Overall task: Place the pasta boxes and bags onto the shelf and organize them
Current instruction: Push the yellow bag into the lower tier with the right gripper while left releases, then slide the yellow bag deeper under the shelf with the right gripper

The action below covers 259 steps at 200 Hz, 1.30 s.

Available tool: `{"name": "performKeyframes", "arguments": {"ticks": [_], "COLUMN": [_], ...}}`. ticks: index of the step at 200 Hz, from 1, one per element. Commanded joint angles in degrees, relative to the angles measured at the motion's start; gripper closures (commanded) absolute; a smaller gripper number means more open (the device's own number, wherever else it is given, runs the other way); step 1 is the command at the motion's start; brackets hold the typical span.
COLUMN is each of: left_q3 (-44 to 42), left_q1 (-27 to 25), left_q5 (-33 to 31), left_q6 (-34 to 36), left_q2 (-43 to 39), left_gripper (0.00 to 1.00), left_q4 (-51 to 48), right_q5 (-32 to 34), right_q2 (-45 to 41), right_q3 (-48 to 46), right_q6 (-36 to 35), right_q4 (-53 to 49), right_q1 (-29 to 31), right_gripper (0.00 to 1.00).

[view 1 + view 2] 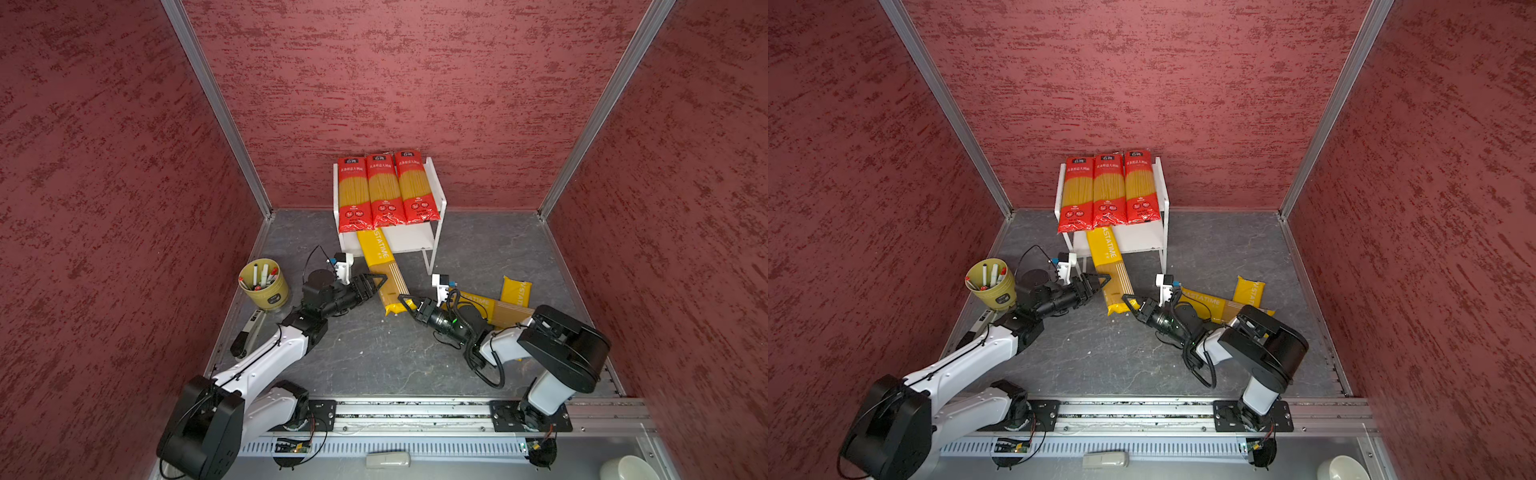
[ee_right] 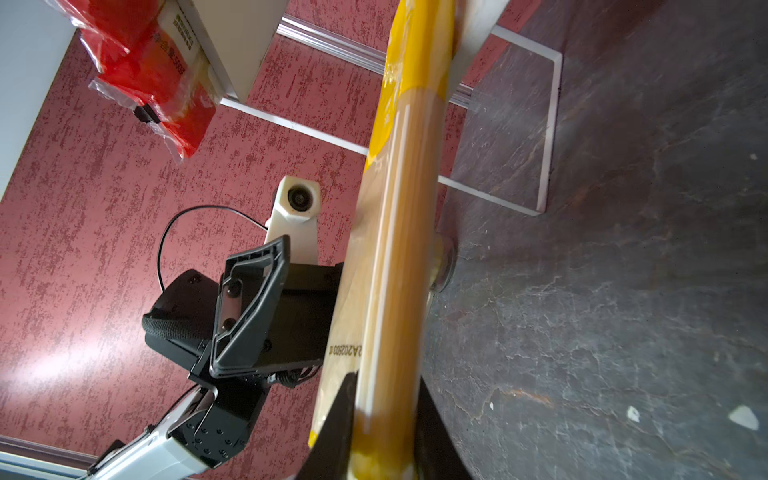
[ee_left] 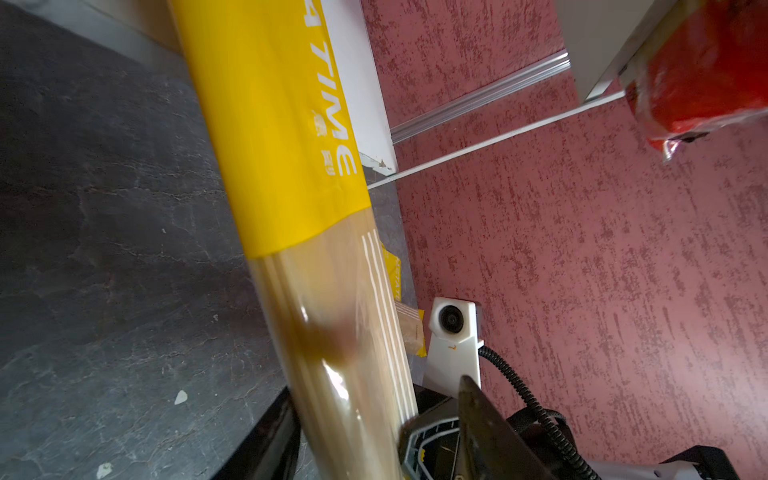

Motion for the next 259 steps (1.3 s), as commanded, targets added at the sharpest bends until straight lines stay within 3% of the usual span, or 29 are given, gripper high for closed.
{"name": "performKeyframes", "arguments": {"ticks": [1,62,130,155,212,259], "left_q3": [-1.71,-3.99,-4.16,-4.82,-5.31,-5.01], "left_q1": [0.35,0.62,0.62,0.54,0.13,-0.68], "left_q5": [-1.26,-11.39,-13.84,-13.59,-13.37,-12.62], "left_q6": [1.37,6.73,7.24,6.57,6.19,6.19], "left_q2": [-5.62,-21.09,-27.9,-27.82,-26.73,-24.05], "left_gripper": [0.38,0.37,0.36,0.37,0.36,0.36], "left_q4": [-3.19,-27.89,-35.22,-34.43,-32.68,-30.22], "right_q5": [5.68,11.11,17.87,15.76,11.65,9.88], "right_q2": [-2.37,-2.75,3.54,5.65,3.24,3.02], "right_q3": [2.89,12.85,26.37,28.62,23.12,20.44], "right_q6": [0.7,-0.56,1.27,2.38,2.51,3.36], "right_q4": [1.69,-10.04,-19.43,-19.78,-21.28,-19.32], "right_q1": [0.38,0.41,0.81,0.81,0.72,0.73], "right_gripper": [1.0,1.0,1.0,0.89,0.61,0.5]}}
